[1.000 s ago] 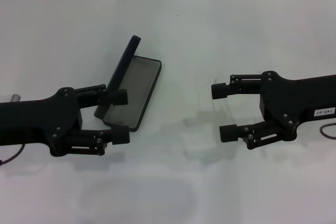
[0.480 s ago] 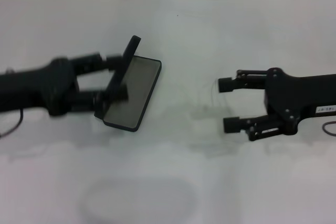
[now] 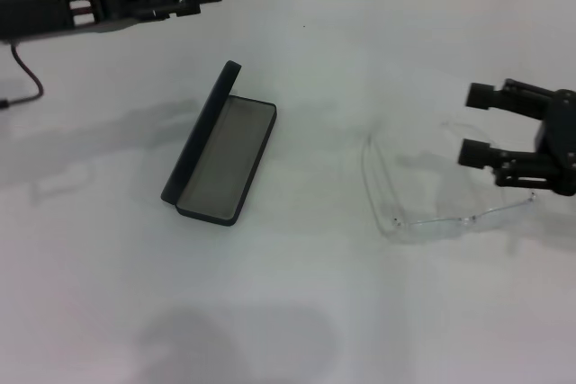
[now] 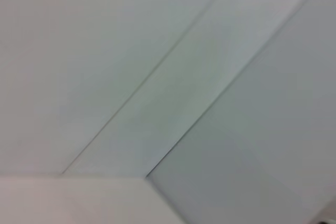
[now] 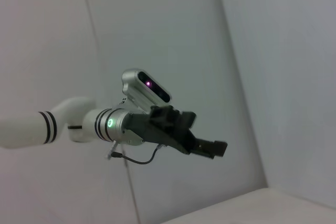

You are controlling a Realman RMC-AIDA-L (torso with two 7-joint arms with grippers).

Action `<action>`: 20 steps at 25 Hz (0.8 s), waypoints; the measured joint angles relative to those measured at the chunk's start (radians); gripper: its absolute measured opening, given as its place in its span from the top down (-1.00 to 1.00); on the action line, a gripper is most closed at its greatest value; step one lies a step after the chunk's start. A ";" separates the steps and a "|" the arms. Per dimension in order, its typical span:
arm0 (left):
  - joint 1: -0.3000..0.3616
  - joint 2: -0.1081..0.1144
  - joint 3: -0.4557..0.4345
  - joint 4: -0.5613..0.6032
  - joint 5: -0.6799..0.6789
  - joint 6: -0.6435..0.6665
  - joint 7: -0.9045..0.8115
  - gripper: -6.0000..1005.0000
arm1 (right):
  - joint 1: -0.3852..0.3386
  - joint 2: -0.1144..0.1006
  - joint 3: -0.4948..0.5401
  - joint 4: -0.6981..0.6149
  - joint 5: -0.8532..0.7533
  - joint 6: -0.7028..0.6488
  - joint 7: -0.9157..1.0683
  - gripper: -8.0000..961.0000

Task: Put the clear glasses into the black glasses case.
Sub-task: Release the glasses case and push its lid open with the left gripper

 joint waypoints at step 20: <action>-0.009 -0.072 0.681 0.797 0.759 -0.077 -0.698 -0.64 | -0.039 -0.021 0.057 0.040 -0.003 -0.003 -0.063 -0.78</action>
